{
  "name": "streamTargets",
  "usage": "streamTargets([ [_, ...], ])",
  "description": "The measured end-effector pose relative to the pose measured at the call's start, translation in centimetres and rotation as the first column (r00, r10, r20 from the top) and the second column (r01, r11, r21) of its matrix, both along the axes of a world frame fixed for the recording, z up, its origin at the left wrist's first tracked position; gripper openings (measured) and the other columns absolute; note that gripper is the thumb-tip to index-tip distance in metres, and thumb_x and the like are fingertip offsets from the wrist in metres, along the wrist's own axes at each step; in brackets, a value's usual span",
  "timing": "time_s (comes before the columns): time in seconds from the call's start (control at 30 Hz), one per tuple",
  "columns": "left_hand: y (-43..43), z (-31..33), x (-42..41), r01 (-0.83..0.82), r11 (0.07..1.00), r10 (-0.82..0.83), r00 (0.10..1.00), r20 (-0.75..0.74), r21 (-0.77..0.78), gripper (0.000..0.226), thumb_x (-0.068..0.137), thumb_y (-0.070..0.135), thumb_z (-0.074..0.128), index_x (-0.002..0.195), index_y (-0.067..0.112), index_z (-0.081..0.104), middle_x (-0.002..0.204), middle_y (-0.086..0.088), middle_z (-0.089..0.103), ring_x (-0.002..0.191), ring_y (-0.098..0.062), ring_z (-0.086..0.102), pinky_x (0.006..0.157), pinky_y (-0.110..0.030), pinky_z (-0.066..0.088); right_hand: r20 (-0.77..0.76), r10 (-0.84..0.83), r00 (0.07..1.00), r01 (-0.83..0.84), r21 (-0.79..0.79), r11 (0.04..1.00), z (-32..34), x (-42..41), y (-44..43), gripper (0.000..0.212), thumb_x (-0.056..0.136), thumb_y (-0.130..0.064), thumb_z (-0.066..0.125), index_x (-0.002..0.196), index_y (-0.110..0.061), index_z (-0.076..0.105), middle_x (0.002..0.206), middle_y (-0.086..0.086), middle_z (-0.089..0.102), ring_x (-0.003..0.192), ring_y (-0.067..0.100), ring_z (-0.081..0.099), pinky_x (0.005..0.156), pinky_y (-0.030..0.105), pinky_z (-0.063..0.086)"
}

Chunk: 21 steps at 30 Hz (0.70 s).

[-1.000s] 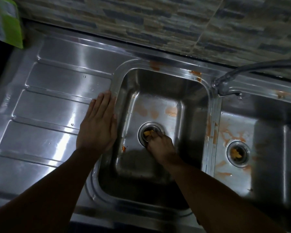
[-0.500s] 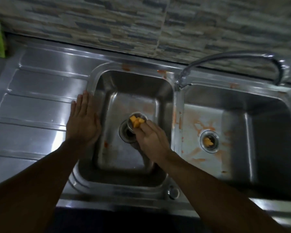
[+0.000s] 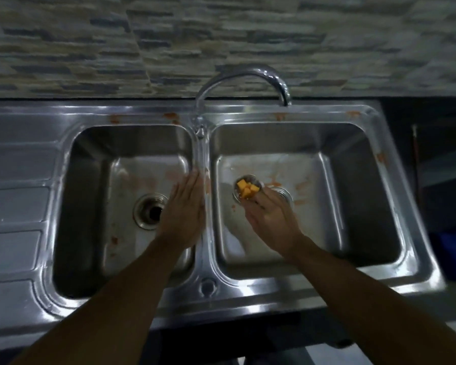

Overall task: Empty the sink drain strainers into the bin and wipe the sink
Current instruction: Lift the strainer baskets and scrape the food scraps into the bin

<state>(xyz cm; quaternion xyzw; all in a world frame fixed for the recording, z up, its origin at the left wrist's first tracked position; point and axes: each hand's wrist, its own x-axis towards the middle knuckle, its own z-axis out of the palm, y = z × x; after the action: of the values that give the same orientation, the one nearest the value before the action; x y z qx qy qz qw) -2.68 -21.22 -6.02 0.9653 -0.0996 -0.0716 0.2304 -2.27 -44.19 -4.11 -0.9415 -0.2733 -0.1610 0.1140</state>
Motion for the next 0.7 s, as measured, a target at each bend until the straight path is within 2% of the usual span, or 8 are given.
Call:
streamTargets([
  [0.1, -2.3, -1.2, -0.5, -0.022, 1.0, 0.022, 1.0, -0.007, 0.004, 0.061, 0.106, 0.034, 0.018, 0.162, 0.013, 0.007, 0.172, -0.005, 0.002, 0.159, -0.018, -0.005, 0.13, -0.046, 0.012, -0.059, -0.014, 0.998, 0.014, -0.012, 1.0, -1.5, -0.8, -2.4, 0.027, 0.096, -0.012, 0.051, 0.1, -0.005, 0.077, 0.093, 0.013, 0.072, 0.077, 0.034, 0.066, 0.065, 0.042, 0.055],
  [0.17, -3.7, -1.4, -0.7, -0.084, 0.996, 0.084, 0.996, -0.011, -0.037, 0.064, 0.104, 0.038, 0.014, 0.162, 0.012, 0.005, 0.172, -0.005, -0.002, 0.158, -0.017, -0.009, 0.13, -0.042, 0.007, -0.106, -0.013, 0.994, 0.008, -0.047, 0.999, -2.5, -1.1, -3.4, 0.02, 0.088, -0.01, 0.061, 0.098, -0.006, 0.078, 0.096, 0.014, 0.074, 0.083, 0.034, 0.069, 0.069, 0.041, 0.058],
  [0.23, -4.8, -1.6, -0.7, -0.147, 0.986, 0.147, 0.989, -0.011, -0.075, 0.064, 0.105, 0.038, 0.013, 0.162, 0.012, 0.003, 0.172, -0.005, -0.003, 0.158, -0.017, -0.01, 0.13, -0.041, 0.005, -0.143, 0.0, 0.99, -0.01, -0.069, 0.998, -3.5, -1.2, -4.0, 0.019, 0.083, -0.01, 0.064, 0.094, -0.006, 0.079, 0.093, 0.014, 0.074, 0.082, 0.034, 0.07, 0.073, 0.04, 0.06],
  [0.33, -5.6, -2.2, -0.6, -0.209, 0.977, 0.209, 0.978, 0.003, -0.044, 0.062, 0.107, 0.035, 0.019, 0.162, 0.012, 0.003, 0.172, -0.007, 0.0, 0.159, -0.019, -0.006, 0.13, -0.044, 0.009, -0.226, 0.022, 0.974, -0.044, -0.091, 0.995, -4.8, -0.9, -4.1, 0.02, 0.08, -0.005, 0.067, 0.097, -0.001, 0.078, 0.092, 0.019, 0.074, 0.083, 0.039, 0.071, 0.075, 0.042, 0.061],
  [0.37, -5.7, -2.3, -0.6, -0.214, 0.977, 0.215, 0.977, 0.008, -0.016, 0.063, 0.107, 0.035, 0.021, 0.162, 0.011, 0.004, 0.172, -0.008, 0.001, 0.159, -0.02, -0.004, 0.13, -0.045, 0.01, -0.238, 0.015, 0.971, -0.04, -0.1, 0.994, -5.3, -0.8, -4.1, 0.02, 0.08, -0.004, 0.069, 0.098, 0.0, 0.077, 0.091, 0.02, 0.075, 0.083, 0.04, 0.072, 0.074, 0.043, 0.061],
  [0.47, -5.7, -2.4, -0.6, -0.209, 0.973, 0.205, 0.978, 0.048, 0.099, 0.064, 0.106, 0.036, 0.027, 0.162, 0.01, 0.008, 0.171, -0.011, 0.008, 0.159, -0.025, 0.004, 0.13, -0.049, 0.011, -0.264, -0.018, 0.964, -0.012, -0.112, 0.994, -6.5, -0.4, -4.0, 0.026, 0.09, -0.011, 0.056, 0.096, 0.001, 0.078, 0.09, 0.02, 0.075, 0.087, 0.038, 0.073, 0.075, 0.043, 0.062],
  [0.57, -5.7, -2.0, -0.7, -0.207, 0.957, 0.191, 0.977, 0.093, 0.206, 0.063, 0.106, 0.037, 0.03, 0.161, 0.008, 0.017, 0.17, -0.012, 0.014, 0.159, -0.026, 0.009, 0.129, -0.05, 0.009, -0.268, -0.018, 0.963, -0.052, -0.25, 0.967, -7.8, -0.1, -4.1, 0.022, 0.081, -0.012, 0.076, 0.101, -0.002, 0.078, 0.094, 0.018, 0.076, 0.091, 0.036, 0.073, 0.082, 0.041, 0.061],
  [0.7, -6.0, -1.5, -1.6, -0.105, 0.969, 0.067, 0.983, 0.171, 0.224, 0.059, 0.105, 0.035, 0.032, 0.157, 0.006, 0.031, 0.165, -0.017, 0.027, 0.156, -0.03, 0.02, 0.128, -0.051, 0.014, -0.317, 0.005, 0.949, -0.099, -0.281, 0.955, -8.8, 0.0, -4.1, 0.031, 0.07, -0.017, 0.087, 0.097, -0.005, 0.079, 0.092, 0.014, 0.076, 0.086, 0.032, 0.073, 0.077, 0.038, 0.062],
])
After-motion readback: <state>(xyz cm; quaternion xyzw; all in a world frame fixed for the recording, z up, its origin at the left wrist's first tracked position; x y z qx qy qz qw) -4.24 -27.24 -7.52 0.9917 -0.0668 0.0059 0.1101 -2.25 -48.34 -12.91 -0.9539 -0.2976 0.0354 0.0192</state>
